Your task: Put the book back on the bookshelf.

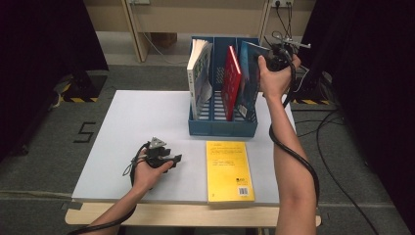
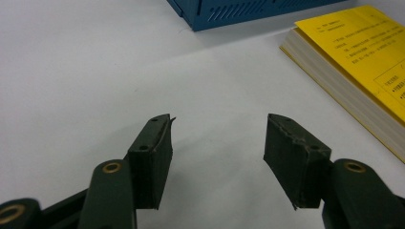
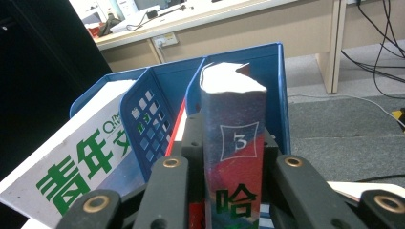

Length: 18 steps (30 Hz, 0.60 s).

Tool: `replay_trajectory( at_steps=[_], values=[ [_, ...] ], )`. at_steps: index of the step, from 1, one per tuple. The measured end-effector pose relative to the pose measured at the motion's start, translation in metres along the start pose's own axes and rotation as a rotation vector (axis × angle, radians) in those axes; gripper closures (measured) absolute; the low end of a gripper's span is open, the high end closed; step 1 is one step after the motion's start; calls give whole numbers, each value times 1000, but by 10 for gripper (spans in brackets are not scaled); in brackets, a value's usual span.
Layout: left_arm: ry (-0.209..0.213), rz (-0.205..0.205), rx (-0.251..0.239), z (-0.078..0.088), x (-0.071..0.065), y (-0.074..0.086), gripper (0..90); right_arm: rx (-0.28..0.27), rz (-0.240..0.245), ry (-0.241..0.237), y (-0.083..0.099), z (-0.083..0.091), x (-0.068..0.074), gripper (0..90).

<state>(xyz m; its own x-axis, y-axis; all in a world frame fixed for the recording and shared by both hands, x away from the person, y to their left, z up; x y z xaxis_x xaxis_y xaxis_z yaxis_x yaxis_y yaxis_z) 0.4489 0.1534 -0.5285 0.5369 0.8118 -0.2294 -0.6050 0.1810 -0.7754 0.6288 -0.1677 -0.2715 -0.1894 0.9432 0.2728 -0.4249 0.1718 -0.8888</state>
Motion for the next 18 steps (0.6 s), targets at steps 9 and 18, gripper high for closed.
replay_trajectory(
  at_steps=[9,18],
  values=[
    [2,1,7,0,0,1,423,-4,0,2,2,-4,0,749],
    [1,-1,7,0,1,0,423,-19,3,7,4,-7,0,749]
  ],
)
Point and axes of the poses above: each handheld gripper's, and its own axes: z roughly backward along the jaws, y roughly out of its underside, x roughly to its left, the point moved 6 cm from there along -z, roughly forward along the jaws, and after that the axes turned 4 degrees about y, right-handed, at the moved point
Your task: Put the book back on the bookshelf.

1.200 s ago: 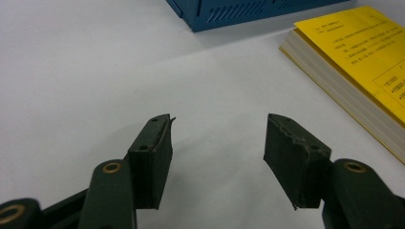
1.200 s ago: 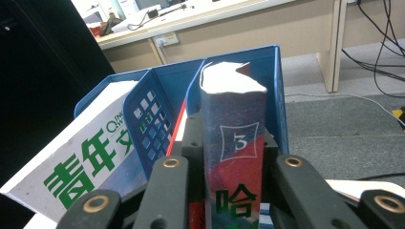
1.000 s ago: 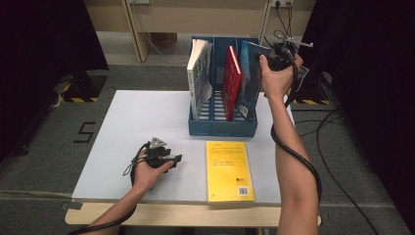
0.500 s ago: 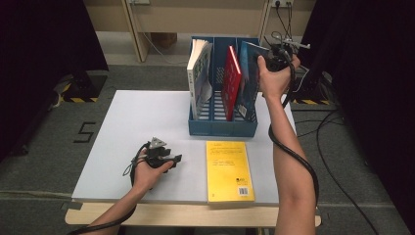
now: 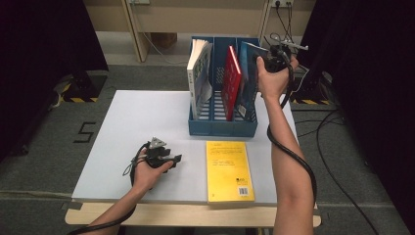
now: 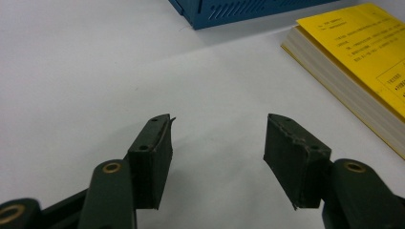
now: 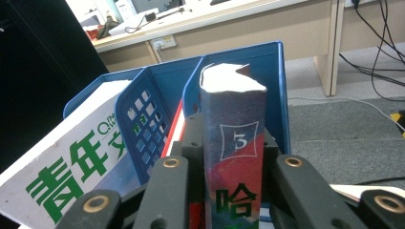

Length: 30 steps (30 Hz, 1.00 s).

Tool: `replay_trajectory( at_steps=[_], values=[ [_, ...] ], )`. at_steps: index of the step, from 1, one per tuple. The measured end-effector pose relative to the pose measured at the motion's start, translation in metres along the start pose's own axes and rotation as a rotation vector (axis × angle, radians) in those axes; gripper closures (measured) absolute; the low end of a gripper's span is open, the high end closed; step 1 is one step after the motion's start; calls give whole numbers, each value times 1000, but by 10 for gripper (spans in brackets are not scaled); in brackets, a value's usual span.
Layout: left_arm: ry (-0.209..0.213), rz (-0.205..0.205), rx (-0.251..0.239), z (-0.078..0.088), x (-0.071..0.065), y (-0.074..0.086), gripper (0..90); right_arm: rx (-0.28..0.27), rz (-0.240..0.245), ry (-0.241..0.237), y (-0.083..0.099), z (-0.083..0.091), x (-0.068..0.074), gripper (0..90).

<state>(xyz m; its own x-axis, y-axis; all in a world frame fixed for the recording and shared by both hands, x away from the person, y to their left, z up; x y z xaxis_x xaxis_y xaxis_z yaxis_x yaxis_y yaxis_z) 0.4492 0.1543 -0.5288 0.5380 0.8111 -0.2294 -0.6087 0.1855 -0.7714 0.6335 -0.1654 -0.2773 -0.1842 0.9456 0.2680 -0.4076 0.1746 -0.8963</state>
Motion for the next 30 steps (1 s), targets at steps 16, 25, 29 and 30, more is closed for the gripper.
replay_trajectory(
  at_steps=[16,25,29,30],
  values=[
    [-5,1,-6,0,2,1,423,0,4,5,4,-9,4,749],
    [-8,2,-3,0,3,1,423,-15,8,7,3,-12,7,749],
    [-7,2,-3,0,3,1,423,-21,9,5,3,-12,7,749],
    [-6,1,-2,0,2,1,423,-21,6,6,4,-13,8,749]
  ],
)
Point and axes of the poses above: each handheld gripper's, and its own axes: z roughly backward along the jaws, y roughly out of its underside, x roughly to its left, the point moved 6 cm from there along -z, roughly forward along the jaws, and after that the axes turned 4 degrees about y, right-handed, at the moved point
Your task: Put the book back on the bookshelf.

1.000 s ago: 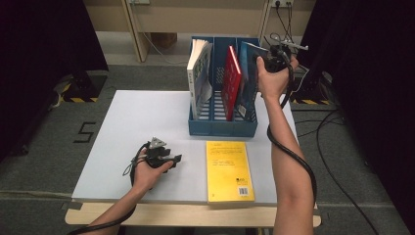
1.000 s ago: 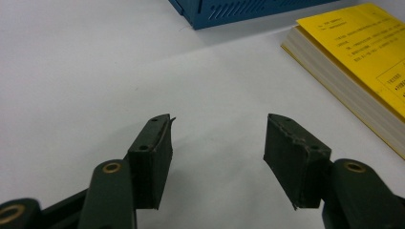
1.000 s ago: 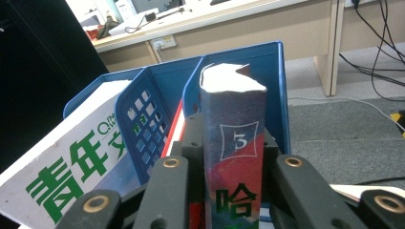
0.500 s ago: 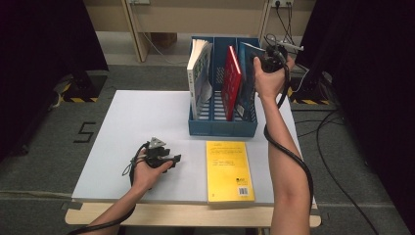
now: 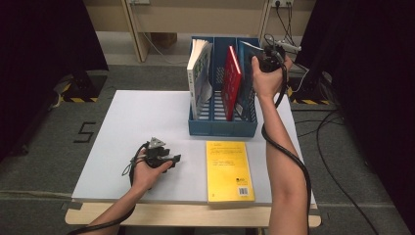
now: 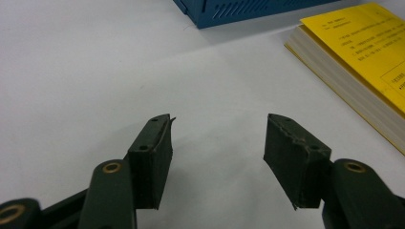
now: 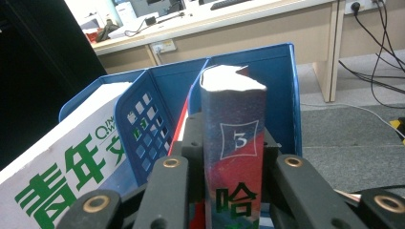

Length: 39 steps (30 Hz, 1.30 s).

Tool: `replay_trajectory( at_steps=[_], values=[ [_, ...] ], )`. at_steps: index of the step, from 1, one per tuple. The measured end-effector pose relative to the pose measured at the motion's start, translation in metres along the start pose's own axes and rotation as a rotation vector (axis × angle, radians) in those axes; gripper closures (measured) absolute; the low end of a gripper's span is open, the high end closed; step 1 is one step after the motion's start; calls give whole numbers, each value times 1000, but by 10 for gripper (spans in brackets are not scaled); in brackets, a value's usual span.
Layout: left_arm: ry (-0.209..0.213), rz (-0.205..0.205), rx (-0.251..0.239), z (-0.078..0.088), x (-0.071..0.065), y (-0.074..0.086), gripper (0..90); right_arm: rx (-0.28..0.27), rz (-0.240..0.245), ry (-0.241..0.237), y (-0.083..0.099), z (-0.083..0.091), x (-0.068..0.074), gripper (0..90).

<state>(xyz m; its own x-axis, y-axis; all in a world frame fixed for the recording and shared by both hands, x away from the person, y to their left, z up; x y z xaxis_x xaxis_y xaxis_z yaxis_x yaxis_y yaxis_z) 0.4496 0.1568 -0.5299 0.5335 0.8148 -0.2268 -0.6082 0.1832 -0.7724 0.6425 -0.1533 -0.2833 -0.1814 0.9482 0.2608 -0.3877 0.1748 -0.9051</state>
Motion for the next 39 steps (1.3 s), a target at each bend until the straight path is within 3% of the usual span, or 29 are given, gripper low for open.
replay_trajectory(
  at_steps=[26,39],
  values=[
    [-3,2,10,0,4,3,423,-32,15,25,12,-11,3,749],
    [-3,0,10,0,4,3,423,-44,-1,32,16,-15,1,749]
  ],
)
Point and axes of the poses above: each handheld gripper's, and its own axes: z roughly backward along the jaws, y roughly out of its underside, x roughly to its left, the point moved 6 cm from there along -z, roughly forward along the jaws, and after that the axes turned 4 degrees about y, right-handed, at the moved point
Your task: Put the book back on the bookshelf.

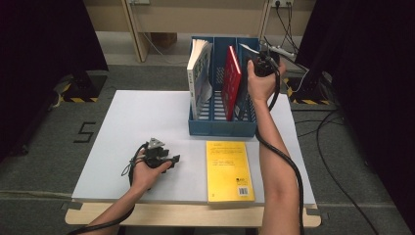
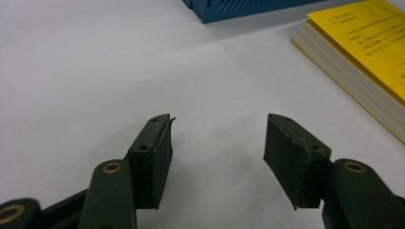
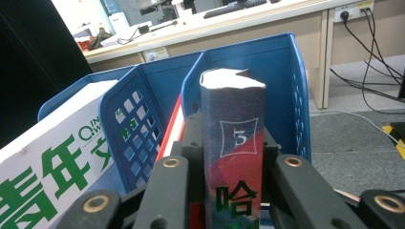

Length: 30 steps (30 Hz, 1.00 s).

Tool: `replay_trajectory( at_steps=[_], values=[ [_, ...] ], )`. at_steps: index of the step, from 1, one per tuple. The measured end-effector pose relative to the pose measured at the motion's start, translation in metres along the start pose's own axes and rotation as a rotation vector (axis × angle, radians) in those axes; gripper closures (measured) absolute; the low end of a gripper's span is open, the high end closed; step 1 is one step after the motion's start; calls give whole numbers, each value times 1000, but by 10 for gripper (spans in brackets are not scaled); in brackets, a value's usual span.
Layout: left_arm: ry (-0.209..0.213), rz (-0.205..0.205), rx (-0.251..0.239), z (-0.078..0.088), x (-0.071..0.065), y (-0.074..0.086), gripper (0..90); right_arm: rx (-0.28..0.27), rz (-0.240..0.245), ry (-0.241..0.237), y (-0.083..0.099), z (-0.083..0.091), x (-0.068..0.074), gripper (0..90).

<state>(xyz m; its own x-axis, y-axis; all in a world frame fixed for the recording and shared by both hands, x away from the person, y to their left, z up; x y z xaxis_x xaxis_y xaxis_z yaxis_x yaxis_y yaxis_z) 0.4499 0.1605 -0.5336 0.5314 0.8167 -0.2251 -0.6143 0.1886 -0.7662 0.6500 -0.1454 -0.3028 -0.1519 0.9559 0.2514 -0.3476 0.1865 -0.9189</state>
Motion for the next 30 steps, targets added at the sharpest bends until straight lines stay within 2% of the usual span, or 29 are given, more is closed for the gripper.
replay_trajectory(
  at_steps=[12,30],
  values=[
    [1,2,0,0,0,1,423,-4,12,5,4,-2,1,749],
    [3,3,-9,-1,-1,1,422,3,23,15,21,-8,1,747]
  ],
)
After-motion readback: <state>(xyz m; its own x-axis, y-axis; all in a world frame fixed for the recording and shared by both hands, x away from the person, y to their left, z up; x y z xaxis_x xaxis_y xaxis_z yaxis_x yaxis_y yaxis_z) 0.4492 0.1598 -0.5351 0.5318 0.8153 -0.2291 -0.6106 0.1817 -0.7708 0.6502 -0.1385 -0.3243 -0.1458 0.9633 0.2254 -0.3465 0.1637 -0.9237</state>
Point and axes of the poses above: each handheld gripper's, and its own axes: z roughly backward along the jaws, y roughly out of its underside, x roughly to its left, the point moved 6 cm from there along -z, roughly forward along the jaws, and after that the axes turned 4 degrees about y, right-handed, at the moved point
